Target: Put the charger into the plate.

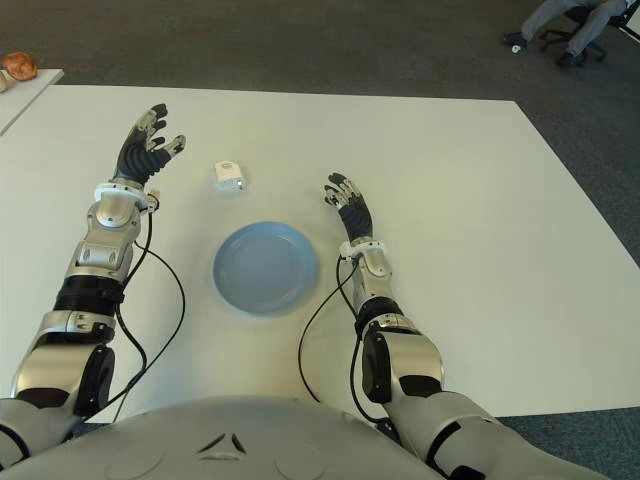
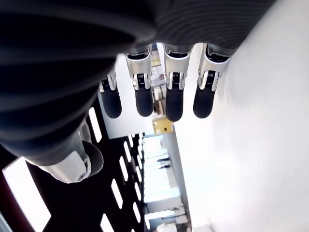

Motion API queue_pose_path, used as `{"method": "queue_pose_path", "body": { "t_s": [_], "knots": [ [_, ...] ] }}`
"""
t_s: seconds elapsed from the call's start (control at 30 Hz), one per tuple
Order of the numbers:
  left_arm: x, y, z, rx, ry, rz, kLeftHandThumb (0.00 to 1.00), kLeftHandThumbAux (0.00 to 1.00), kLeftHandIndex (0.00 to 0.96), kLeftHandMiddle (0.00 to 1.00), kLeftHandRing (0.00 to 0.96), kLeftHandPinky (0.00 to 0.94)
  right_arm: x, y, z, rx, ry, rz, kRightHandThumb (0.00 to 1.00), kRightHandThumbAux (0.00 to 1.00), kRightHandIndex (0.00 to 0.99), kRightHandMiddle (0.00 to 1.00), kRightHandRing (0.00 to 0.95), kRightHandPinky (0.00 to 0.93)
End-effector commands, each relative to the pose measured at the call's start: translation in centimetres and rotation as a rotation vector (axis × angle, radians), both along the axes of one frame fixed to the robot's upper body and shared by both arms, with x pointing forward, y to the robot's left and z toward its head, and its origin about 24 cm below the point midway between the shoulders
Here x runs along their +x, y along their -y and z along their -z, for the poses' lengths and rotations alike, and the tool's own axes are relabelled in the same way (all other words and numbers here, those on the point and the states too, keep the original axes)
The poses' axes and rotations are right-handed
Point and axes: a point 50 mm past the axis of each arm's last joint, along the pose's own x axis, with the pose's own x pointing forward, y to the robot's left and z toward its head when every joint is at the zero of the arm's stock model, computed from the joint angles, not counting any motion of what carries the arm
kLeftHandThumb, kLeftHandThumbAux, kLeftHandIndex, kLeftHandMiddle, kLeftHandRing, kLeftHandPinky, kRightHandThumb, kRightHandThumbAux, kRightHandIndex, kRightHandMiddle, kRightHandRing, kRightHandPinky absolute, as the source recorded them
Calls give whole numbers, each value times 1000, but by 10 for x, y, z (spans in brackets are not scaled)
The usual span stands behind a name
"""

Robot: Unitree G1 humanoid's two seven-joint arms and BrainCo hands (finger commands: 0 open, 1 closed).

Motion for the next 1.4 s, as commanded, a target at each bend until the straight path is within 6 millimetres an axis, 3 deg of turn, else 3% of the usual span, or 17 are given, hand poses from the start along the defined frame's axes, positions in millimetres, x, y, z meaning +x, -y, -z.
{"method": "queue_pose_path", "body": {
  "t_s": [0.03, 0.23, 0.47, 0.63, 0.87, 1.13, 1.4],
  "knots": [
    [11, 7, -1, 205, 19, 30, 144, 607, 19, 60, 59, 90, -29, -1, 36, 21, -191, 2, 271, 640, 161, 166, 160, 202],
    [23, 14, 1, 406, 63, 76, 142, 596, 24, 43, 43, 71, -29, -1, 36, 24, -187, 5, 269, 638, 163, 165, 158, 201],
    [29, 28, 5, 680, 138, 159, 140, 649, 11, 6, 12, 33, -29, 0, 36, 29, -184, 7, 271, 629, 175, 169, 161, 207],
    [30, 38, 17, 899, 167, 241, 135, 676, 2, 1, 2, 7, -29, 0, 35, 42, -182, 11, 274, 625, 182, 175, 167, 215],
    [24, 38, 36, 1104, 177, 350, 103, 668, 0, 0, 0, 0, -31, -1, 36, 63, -177, 16, 287, 627, 186, 181, 175, 225],
    [19, 38, 49, 1201, 157, 414, 16, 674, 0, 0, 0, 0, -32, 0, 36, 69, -171, 17, 274, 626, 175, 180, 174, 212],
    [13, 37, 62, 1227, 95, 447, 0, 714, 0, 0, 0, 0, -34, 0, 36, 68, -161, 19, 249, 628, 165, 170, 162, 202]
  ]
}}
